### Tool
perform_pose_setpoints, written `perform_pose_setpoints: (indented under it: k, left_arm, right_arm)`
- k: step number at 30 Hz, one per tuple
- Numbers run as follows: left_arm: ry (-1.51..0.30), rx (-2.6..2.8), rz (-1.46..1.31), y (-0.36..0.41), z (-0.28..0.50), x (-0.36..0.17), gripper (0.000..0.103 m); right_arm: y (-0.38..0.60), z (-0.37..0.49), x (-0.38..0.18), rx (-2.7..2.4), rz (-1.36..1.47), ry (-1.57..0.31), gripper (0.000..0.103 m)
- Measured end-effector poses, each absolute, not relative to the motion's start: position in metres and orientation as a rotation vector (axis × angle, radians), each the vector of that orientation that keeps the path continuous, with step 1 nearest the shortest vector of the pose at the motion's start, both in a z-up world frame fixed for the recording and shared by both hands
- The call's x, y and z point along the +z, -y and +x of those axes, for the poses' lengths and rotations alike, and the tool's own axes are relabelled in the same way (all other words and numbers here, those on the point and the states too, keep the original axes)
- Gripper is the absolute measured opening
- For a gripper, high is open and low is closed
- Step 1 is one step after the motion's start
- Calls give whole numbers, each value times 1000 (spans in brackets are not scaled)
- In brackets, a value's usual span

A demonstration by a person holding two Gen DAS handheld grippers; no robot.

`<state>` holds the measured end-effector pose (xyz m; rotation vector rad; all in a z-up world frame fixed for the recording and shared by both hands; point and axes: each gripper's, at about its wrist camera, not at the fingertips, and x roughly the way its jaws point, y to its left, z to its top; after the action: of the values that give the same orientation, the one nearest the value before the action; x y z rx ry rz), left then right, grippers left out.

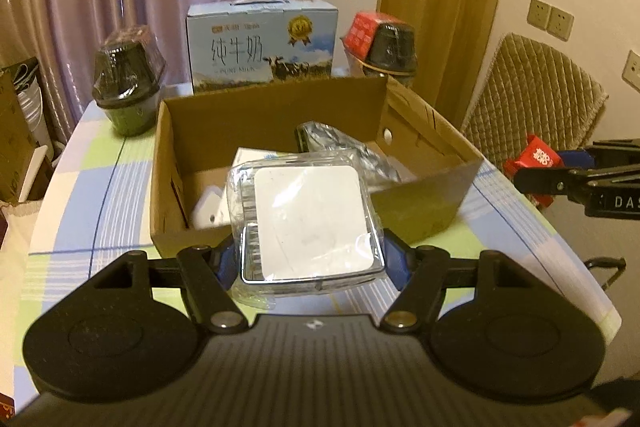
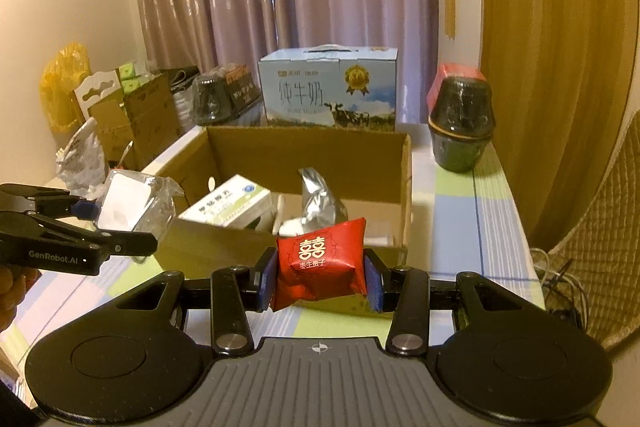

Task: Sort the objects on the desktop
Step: 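Lift the wrapped white item and red candy over the cardboard box, then open both tools to drop the white item and red candy inside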

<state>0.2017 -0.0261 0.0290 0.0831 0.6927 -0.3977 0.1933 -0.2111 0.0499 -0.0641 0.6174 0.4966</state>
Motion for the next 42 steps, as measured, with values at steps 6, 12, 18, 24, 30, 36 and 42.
perform_pose_setpoints:
  k: [6,12,18,24,30,36,42]
  left_arm:
    - [-668,-387,79,30,220,37,65]
    - [-662,-391,78,37,237,41,65]
    - [-671,-374,82,39,255,38,65]
    - [-674,-362,82,37,267,34,65]
    - [-677,-348,71,36,280,31,65]
    - [-682,-340,57,37,294,28,65]
    - [-697,-342,60,42,306,21,65]
  right_arm:
    - [204,209,54,507,-68,-607,41]
    - [200,223,54,505,-61,-602,41]
    - [199,238,52,498,-40,-605,41]
    - [198,252,51,497,-25,-604,41]
    - [196,268,48,485,-7,-605,41]
    - [195,281,45,472,11,-605,41]
    - [190,293,41,472,20,-612,41]
